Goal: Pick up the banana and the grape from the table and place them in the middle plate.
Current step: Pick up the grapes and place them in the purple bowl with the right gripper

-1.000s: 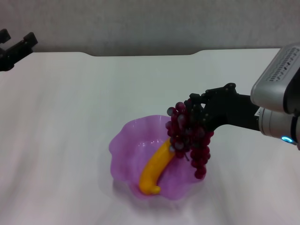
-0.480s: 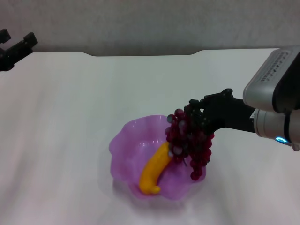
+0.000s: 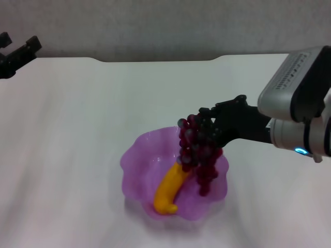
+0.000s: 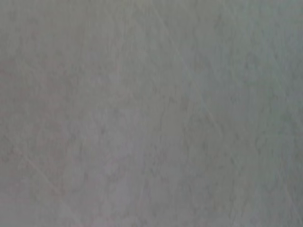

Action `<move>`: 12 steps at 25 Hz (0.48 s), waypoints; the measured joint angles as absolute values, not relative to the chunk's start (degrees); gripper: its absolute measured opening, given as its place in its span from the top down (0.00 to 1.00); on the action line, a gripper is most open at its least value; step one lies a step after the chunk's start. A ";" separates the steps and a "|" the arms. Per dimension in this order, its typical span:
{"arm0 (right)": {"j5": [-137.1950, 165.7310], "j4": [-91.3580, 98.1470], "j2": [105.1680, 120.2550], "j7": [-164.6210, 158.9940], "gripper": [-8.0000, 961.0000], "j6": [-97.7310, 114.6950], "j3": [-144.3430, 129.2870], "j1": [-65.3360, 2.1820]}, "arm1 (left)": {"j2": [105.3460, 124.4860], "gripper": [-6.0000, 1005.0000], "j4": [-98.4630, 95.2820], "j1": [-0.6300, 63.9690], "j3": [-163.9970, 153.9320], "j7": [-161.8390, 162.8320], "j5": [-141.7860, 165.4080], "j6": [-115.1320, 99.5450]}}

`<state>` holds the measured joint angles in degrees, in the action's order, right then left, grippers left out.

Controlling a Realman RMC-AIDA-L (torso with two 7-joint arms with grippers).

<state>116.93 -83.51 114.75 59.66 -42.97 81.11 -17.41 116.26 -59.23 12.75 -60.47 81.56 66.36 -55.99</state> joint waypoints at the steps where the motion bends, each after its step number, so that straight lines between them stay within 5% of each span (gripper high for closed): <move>1: 116.90 -83.54 114.75 59.67 0.84 -42.97 80.84 -17.65 | 116.24 0.13 -59.23 12.75 -60.47 81.56 66.36 -55.99; 12: 116.82 -83.07 114.84 59.68 0.85 -43.01 79.11 -19.08 | 116.19 0.13 -59.23 12.74 -60.47 81.68 66.36 -55.99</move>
